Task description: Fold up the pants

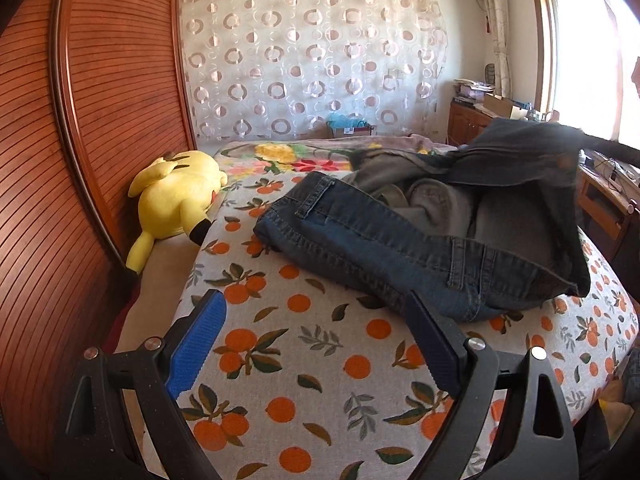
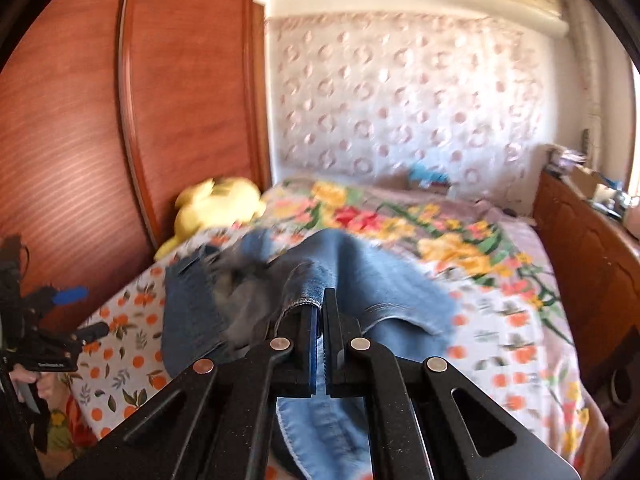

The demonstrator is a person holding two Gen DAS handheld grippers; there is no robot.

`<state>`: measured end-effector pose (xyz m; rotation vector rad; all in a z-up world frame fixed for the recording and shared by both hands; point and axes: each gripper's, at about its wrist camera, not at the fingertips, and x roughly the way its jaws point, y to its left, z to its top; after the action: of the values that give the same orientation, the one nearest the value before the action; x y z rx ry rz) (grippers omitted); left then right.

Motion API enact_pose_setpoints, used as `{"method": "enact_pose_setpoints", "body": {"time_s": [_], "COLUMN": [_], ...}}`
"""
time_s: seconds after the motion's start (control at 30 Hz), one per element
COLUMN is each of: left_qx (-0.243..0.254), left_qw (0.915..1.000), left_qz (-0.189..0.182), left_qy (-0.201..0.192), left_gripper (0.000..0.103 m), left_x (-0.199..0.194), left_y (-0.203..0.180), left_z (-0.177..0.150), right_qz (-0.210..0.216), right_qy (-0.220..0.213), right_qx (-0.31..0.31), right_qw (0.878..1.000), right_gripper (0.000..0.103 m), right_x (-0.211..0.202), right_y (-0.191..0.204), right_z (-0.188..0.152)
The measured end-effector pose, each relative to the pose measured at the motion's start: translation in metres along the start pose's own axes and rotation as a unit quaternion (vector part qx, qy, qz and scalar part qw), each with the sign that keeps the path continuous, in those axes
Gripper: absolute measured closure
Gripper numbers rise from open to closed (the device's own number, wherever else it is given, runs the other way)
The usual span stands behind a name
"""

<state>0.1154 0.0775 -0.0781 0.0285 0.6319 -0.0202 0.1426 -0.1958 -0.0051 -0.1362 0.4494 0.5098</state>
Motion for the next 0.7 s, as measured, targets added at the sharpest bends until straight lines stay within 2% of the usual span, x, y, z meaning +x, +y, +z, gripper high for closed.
{"method": "enact_pose_setpoints", "body": {"time_s": [0.23, 0.47, 0.7], "left_qx": [0.006, 0.021, 0.032], "left_qw": [0.9999, 0.9992, 0.9976], "left_qz": [-0.009, -0.031, -0.060], "left_qy": [-0.012, -0.013, -0.013], "left_gripper": [0.012, 0.012, 0.017], "left_x": [-0.002, 0.005, 0.023], "left_y": [-0.009, -0.025, -0.043], "left_z": [0.012, 0.024, 0.058], "right_qz": [-0.048, -0.059, -0.053], "right_qy": [-0.038, 0.033, 0.063], "right_qx": [0.053, 0.083, 0.106], "right_qw": [0.997, 0.994, 0.991], "right_gripper": [0.101, 0.101, 0.101], "right_x": [-0.073, -0.062, -0.056], "right_y": [-0.034, -0.039, -0.032], "right_z": [-0.026, -0.099, -0.142]}}
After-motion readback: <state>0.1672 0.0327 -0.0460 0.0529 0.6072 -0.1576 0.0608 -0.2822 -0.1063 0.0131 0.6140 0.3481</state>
